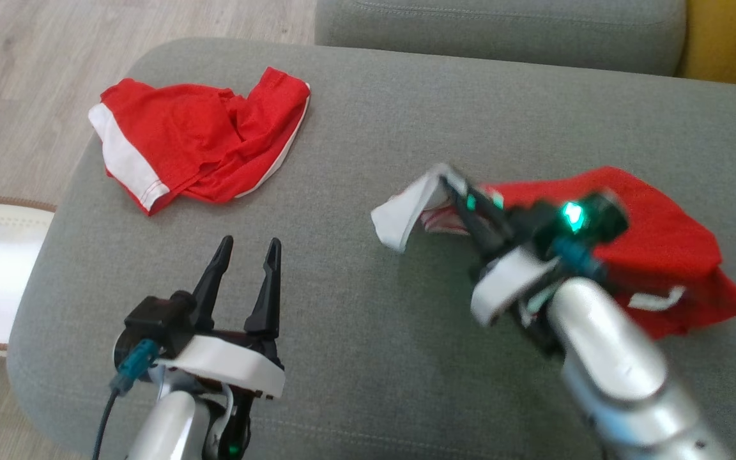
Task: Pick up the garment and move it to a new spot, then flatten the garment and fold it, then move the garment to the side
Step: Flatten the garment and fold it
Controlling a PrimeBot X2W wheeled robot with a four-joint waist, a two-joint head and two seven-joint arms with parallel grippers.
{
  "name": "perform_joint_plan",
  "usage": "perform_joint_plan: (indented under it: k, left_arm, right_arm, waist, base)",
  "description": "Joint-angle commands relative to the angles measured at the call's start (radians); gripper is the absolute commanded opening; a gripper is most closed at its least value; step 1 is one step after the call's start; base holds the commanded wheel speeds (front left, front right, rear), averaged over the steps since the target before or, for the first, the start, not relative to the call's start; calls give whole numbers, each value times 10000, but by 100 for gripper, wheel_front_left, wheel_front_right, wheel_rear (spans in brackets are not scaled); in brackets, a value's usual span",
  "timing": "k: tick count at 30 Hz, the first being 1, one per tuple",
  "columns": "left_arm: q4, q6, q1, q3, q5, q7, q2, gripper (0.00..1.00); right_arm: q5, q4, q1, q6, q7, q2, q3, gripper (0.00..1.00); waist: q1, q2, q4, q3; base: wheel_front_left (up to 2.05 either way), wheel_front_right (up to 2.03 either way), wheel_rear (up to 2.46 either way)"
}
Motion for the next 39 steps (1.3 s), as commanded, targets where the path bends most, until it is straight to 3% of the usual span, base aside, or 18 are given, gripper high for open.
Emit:
perform_joint_plan:
  k: [1,5,7,10,11,15,16,17,20,26,32,39]
  left_arm:
    - [-393,52,-283,284,-49,-122,5,100]
    - [-486,39,-316,219,-83,-122,5,100]
    - [-526,5,-432,118,-118,-122,5,100]
    - [-531,-55,-625,-19,-166,-122,5,100]
    - [-531,-55,-625,-19,-166,-122,5,100]
    - [-497,-139,-972,-310,-299,-122,5,100]
    - [-508,-144,-1069,-404,-350,-122,5,100]
    - [-517,-128,-1157,-489,-420,-122,5,100]
    - [-573,-21,-1331,-675,-627,-122,5,100]
    - [-520,131,-1447,-619,-705,-122,5,100]
    - [-491,117,-1466,-308,-532,-122,5,100]
    - [-525,98,-1233,124,-353,-122,5,100]
  right_arm:
    - [245,-632,-789,-9,139,-69,-27,0]
    - [620,-1160,-1603,-9,639,-681,-332,0]
    - [1156,-1109,-2671,-9,1195,-1452,-707,0]
    - [1761,-420,-3901,-9,1872,-2337,-507,0]
    - [1761,-420,-3901,-9,1872,-2337,-507,0]
    - [2766,1347,-5581,-9,2800,-3384,-44,0]
    - [2698,1804,-6014,-9,2927,-3705,196,45]
    - [2521,2303,-6411,-9,3014,-4010,431,100]
    - [1926,3716,-7412,-9,3066,-4451,777,100]
    - [1622,5406,-8369,-9,2315,-3850,803,100]
    - [1809,6129,-8238,-9,872,-3023,615,100]
    - [2351,6008,-7027,-9,-810,-2095,513,100]
  waist:
    - [0,0,18,49]
    - [0,0,111,284]
    - [0,0,301,599]
    - [0,0,577,990]
    - [0,0,577,990]
    - [0,0,1029,1529]
    - [0,0,1146,1670]
    - [0,0,1246,1773]
    - [0,0,1406,2001]
    - [0,0,1190,2075]
    - [0,0,478,1567]
    - [0,0,-493,689]
  base:
    - [0,0,0]
    - [0,0,0]
    - [0,0,0]
    - [0,0,0]
    - [0,0,0]
    - [0,0,0]
    - [0,0,0]
    - [0,0,0]
    - [0,0,0]
    - [0,0,0]
    - [0,0,0]
    - [0,0,0]
